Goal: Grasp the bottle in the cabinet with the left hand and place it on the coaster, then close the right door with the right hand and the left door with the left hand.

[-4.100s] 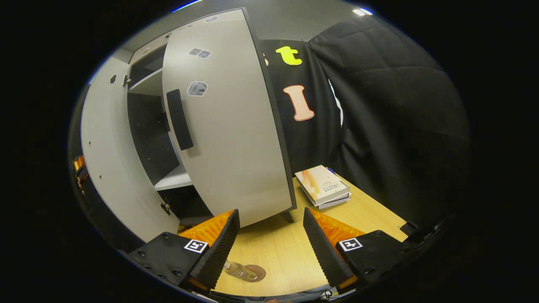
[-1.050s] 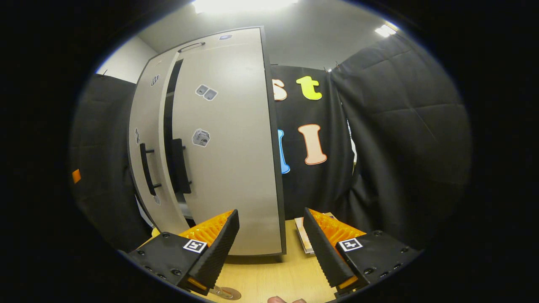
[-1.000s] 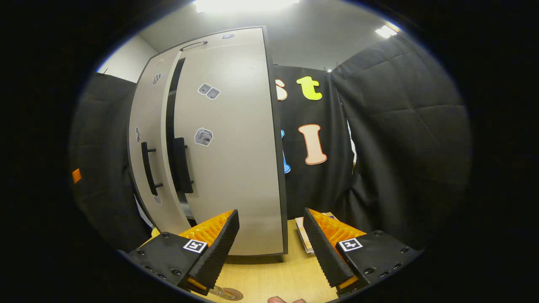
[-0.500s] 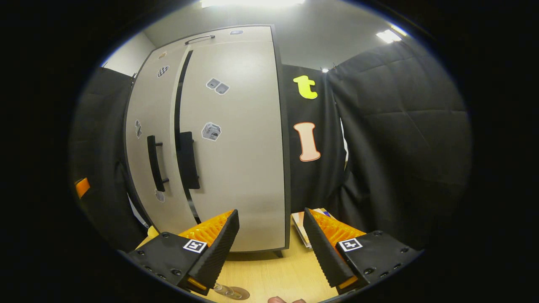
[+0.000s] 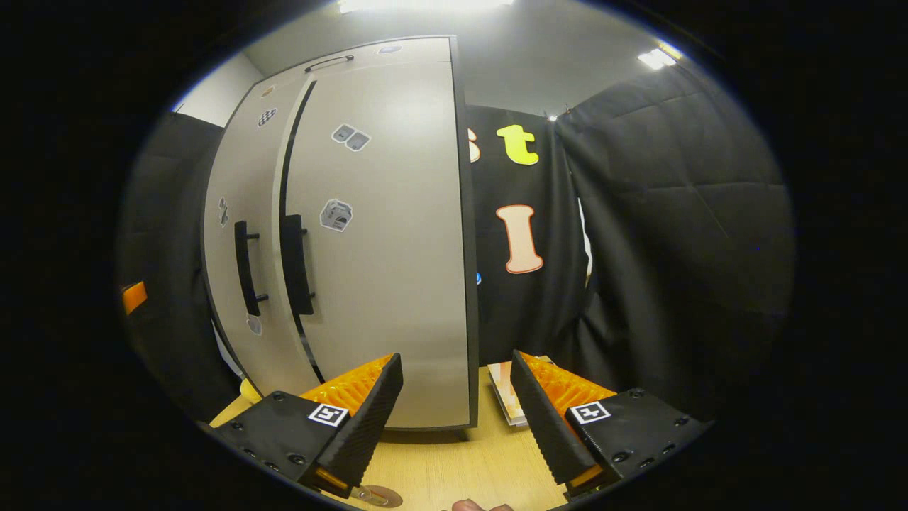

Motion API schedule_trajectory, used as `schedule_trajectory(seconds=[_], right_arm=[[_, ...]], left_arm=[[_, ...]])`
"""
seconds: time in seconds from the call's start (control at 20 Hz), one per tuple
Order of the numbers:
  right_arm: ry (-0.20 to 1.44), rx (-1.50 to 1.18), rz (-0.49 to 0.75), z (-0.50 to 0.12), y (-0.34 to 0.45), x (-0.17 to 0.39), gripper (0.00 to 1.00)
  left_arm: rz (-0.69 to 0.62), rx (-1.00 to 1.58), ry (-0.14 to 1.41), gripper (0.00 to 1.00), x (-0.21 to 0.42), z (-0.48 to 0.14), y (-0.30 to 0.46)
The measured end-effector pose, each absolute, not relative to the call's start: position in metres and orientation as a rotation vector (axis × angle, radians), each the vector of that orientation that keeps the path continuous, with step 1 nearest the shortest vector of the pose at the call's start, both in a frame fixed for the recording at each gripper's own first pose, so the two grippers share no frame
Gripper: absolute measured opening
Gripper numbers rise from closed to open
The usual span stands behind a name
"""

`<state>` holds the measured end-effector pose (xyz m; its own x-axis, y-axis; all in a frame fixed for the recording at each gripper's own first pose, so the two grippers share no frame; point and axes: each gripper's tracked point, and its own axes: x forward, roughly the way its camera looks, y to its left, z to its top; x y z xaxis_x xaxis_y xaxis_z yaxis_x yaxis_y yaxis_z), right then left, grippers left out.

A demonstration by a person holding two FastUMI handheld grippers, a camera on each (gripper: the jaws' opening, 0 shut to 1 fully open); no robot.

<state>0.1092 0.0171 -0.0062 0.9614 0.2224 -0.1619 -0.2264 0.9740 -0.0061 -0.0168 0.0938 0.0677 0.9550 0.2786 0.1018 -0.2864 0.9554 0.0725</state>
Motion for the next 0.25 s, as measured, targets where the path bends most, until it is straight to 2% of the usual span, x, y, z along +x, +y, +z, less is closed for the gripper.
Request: schedule_trajectory(seconds=[0.15, 0.25], right_arm=[[0.153, -0.089, 0.367, -0.017, 0.025, 0.122, 0.98], [0.159, -0.121, 0.419, -0.025, 0.020, 0.130, 0.98]], left_arm=[[0.283, 0.067, -0.065, 0.94, -0.011, 0.060, 0.077], [0.266, 0.062, -0.037, 0.94, -0.004, 0.048, 0.061]])
